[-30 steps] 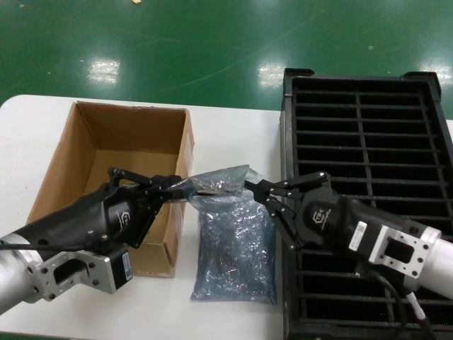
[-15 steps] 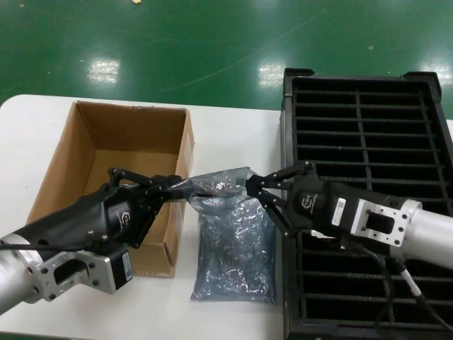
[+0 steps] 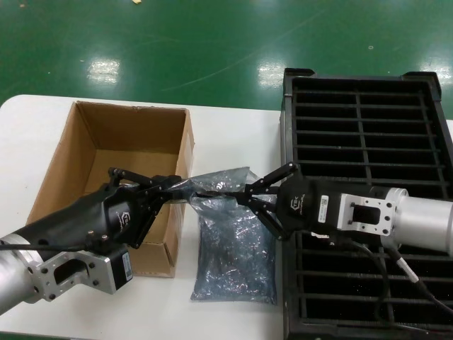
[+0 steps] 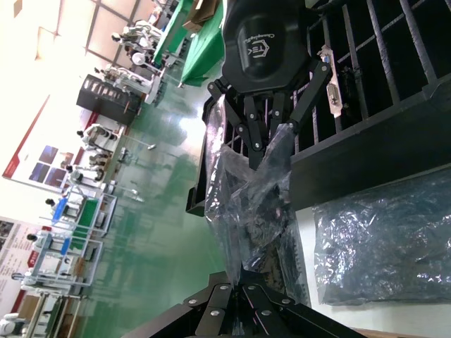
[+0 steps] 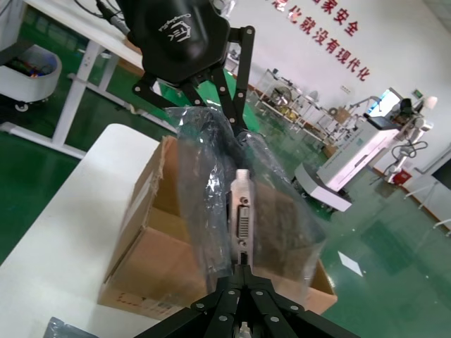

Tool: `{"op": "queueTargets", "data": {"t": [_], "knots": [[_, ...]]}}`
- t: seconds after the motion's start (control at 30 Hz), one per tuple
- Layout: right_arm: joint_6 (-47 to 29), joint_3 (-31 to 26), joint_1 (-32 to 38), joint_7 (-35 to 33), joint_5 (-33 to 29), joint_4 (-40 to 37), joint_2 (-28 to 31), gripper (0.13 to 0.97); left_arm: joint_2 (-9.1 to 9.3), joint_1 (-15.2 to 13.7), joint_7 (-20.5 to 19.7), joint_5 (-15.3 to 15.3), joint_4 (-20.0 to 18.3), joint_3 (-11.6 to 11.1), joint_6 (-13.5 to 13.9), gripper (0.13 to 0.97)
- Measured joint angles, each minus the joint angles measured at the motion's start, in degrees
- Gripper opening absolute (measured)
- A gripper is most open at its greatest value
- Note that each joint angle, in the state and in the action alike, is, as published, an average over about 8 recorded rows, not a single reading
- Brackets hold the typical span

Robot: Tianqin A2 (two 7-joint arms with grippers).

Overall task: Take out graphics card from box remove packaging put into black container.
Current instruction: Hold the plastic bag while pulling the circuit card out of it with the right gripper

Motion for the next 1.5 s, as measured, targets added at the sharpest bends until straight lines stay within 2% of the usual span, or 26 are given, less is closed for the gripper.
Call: {"op": "queueTargets", "data": {"t": [0.5, 0.77, 1.2, 1.5], "knots": [[-0.2, -1.5, 1.5, 2.0, -2.0, 0.8, -0.8, 0.16, 0.0, 0.0, 0.0, 0.0, 0.0, 0.0, 0.0, 0.14], [0.0, -1.6, 1.8, 3.1, -2.3, 0.3, -1.1, 0.252, 0.0, 0.0, 0.0, 0.0, 0.0, 0.0, 0.0, 0.14], [1.2, -1.8, 2.5, 4.7, -2.4, -2.2, -3.7, 0.261, 0.0, 0.0, 0.0, 0.0, 0.0, 0.0, 0.0, 0.14], [1.7, -1.6, 2.5, 5.4, -2.1, -3.1, -4.8, 0.191, 0.0, 0.0, 0.0, 0.0, 0.0, 0.0, 0.0, 0.14]]}}
